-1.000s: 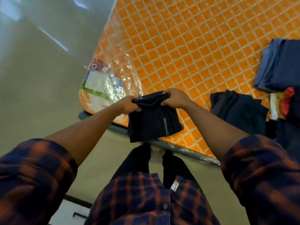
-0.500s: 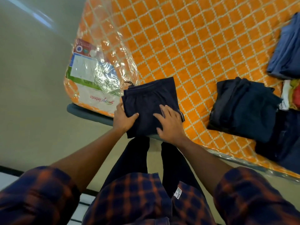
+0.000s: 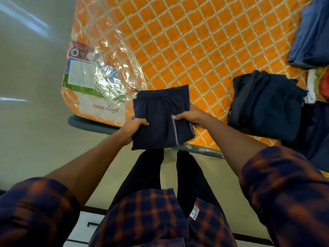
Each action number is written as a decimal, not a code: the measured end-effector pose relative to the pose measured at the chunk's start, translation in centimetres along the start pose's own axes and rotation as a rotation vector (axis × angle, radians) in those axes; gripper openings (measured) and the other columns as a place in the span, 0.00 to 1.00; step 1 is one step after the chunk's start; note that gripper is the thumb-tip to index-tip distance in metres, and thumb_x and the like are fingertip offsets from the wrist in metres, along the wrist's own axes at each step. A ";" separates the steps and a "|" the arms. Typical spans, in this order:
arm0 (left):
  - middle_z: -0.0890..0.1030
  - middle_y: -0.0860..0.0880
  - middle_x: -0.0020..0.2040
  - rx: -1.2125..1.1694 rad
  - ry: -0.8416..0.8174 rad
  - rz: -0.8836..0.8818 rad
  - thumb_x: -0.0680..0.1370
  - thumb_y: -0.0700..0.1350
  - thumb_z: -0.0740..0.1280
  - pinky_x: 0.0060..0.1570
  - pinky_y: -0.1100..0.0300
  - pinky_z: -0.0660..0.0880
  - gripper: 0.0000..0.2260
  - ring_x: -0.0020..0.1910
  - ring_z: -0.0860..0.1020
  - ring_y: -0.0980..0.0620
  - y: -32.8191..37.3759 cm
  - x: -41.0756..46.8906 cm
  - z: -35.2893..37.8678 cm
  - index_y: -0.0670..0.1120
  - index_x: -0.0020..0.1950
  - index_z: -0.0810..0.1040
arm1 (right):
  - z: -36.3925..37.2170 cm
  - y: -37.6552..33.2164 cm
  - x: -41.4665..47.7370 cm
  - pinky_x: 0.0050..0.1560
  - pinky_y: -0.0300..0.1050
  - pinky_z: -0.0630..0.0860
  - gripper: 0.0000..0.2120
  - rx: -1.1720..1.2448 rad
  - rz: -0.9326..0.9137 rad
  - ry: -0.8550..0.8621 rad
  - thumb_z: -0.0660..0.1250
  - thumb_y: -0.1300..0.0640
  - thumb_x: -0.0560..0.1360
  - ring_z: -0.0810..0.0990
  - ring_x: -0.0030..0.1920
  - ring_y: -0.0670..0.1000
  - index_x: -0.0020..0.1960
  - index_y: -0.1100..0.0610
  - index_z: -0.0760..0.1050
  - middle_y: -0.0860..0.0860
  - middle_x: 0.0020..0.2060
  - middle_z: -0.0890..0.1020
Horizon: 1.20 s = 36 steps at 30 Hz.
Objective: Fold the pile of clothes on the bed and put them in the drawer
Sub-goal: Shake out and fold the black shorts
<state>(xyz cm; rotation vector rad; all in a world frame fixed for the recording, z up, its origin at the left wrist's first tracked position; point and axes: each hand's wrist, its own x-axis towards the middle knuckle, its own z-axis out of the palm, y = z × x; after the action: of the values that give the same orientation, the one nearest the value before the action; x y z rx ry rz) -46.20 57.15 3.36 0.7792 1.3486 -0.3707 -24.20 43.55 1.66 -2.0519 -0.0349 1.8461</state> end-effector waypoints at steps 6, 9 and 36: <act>0.82 0.45 0.60 0.057 -0.092 0.089 0.76 0.34 0.67 0.57 0.46 0.79 0.23 0.58 0.81 0.43 1.2 -4.6 -0.2 0.51 0.69 0.73 | 0.1 1.2 -6.7 0.46 0.48 0.78 0.11 0.230 -0.137 0.075 0.73 0.65 0.73 0.83 0.53 0.57 0.53 0.54 0.80 0.50 0.50 0.85; 0.81 0.49 0.61 0.093 -0.092 0.213 0.77 0.31 0.65 0.54 0.50 0.78 0.26 0.58 0.80 0.47 3.3 -7.5 1.0 0.54 0.70 0.70 | -1.3 2.8 -9.5 0.52 0.49 0.79 0.14 0.307 -0.239 0.109 0.73 0.65 0.75 0.83 0.56 0.55 0.59 0.55 0.80 0.51 0.55 0.85; 0.77 0.50 0.59 0.421 0.214 0.524 0.81 0.45 0.67 0.53 0.52 0.73 0.15 0.54 0.76 0.49 4.2 0.9 42.0 0.48 0.68 0.73 | -34.8 25.3 -5.9 0.63 0.54 0.77 0.28 0.367 -0.253 0.470 0.71 0.56 0.78 0.78 0.64 0.54 0.76 0.51 0.66 0.52 0.64 0.78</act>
<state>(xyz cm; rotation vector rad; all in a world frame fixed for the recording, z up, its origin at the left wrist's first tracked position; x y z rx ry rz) -12.74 31.37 4.74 1.5169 1.2166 -0.1536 2.68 9.42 2.19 -2.0478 0.1511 1.0974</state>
